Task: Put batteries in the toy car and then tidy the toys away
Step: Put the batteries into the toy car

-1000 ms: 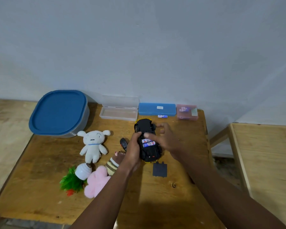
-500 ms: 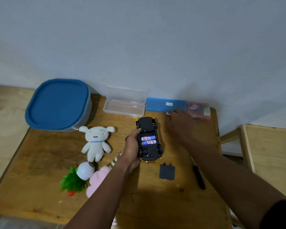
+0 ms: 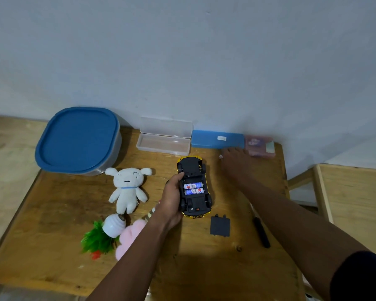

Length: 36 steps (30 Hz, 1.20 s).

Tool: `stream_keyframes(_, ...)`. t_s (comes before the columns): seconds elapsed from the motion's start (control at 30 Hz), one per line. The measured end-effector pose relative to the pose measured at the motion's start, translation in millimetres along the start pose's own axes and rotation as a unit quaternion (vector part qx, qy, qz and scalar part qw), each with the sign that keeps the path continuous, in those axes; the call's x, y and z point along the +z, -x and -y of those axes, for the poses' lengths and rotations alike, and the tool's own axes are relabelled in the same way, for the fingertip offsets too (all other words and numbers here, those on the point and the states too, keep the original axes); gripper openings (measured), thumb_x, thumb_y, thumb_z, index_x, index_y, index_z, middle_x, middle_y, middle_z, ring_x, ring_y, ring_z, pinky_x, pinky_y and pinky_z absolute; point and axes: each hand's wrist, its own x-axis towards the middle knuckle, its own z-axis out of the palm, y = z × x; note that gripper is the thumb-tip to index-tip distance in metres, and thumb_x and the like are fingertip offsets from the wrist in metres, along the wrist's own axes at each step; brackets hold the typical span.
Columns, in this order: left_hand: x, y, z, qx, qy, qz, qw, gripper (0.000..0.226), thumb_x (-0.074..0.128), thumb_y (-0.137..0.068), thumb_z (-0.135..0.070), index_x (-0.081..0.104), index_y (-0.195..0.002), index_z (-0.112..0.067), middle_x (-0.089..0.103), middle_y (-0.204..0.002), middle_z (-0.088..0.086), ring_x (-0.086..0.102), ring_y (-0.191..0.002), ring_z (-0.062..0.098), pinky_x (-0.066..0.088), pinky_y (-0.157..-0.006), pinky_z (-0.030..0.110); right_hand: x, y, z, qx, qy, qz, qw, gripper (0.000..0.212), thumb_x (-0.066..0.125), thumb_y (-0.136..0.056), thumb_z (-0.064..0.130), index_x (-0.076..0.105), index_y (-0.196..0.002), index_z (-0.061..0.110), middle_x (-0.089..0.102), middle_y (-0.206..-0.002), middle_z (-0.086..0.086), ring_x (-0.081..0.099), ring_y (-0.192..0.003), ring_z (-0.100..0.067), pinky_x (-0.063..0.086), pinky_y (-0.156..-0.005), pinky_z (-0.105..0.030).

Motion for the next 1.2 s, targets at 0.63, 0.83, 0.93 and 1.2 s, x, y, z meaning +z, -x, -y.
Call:
stream_keyframes(0.63,30.7,46.1,26.1,0.029,-0.021,-0.01,0.999,0.049,0.04,-0.101,-0.038,0.065,-0.127,-0.006,0.07,-0.112,0.02,0.066,-0.099,0.035,0.047,-0.1,0.053,-89.2,138.8,31.2,0.111,-0.6,-0.048,0.79,0.017,0.077,-0.079,0.01,0.075,-0.088,0.024,0.077,-0.086,0.005,0.073,-0.084,-0.009,0.061,-0.075,-0.038)
stream_keyframes(0.83,44.1,63.3,33.5,0.041,-0.022,0.035,0.998,0.049,0.036,-0.103,-0.036,0.067,-0.125,-0.005,0.069,-0.12,0.022,0.065,-0.106,0.037,0.049,-0.097,0.049,-96.9,168.1,29.2,0.029,-0.567,-0.086,0.818,0.019,0.08,-0.08,0.01,0.066,-0.093,0.014,0.075,-0.088,0.006,0.072,-0.087,-0.005,0.061,-0.075,-0.039)
stream_keyframes(0.93,51.9,70.6,36.3,0.049,-0.022,0.04,0.998,0.05,0.035,-0.104,-0.035,0.065,-0.128,-0.003,0.066,-0.125,0.025,0.062,-0.11,0.038,0.044,-0.104,0.053,-99.8,175.3,28.3,0.024,-0.564,-0.105,0.819,0.018,0.082,-0.079,0.016,0.066,-0.087,0.014,0.074,-0.084,0.005,0.072,-0.084,-0.007,0.061,-0.072,-0.04)
stream_keyframes(1.2,65.5,78.7,41.9,0.046,-0.008,0.054,0.997,0.05,0.032,-0.105,-0.036,0.066,-0.126,-0.006,0.07,-0.122,0.021,0.067,-0.107,0.036,0.047,-0.103,0.052,-93.1,181.4,27.1,0.067,-0.542,-0.189,0.816,0.015,0.086,-0.074,0.022,0.078,-0.087,0.022,0.075,-0.084,0.016,0.071,-0.078,-0.008,0.06,-0.071,-0.04)
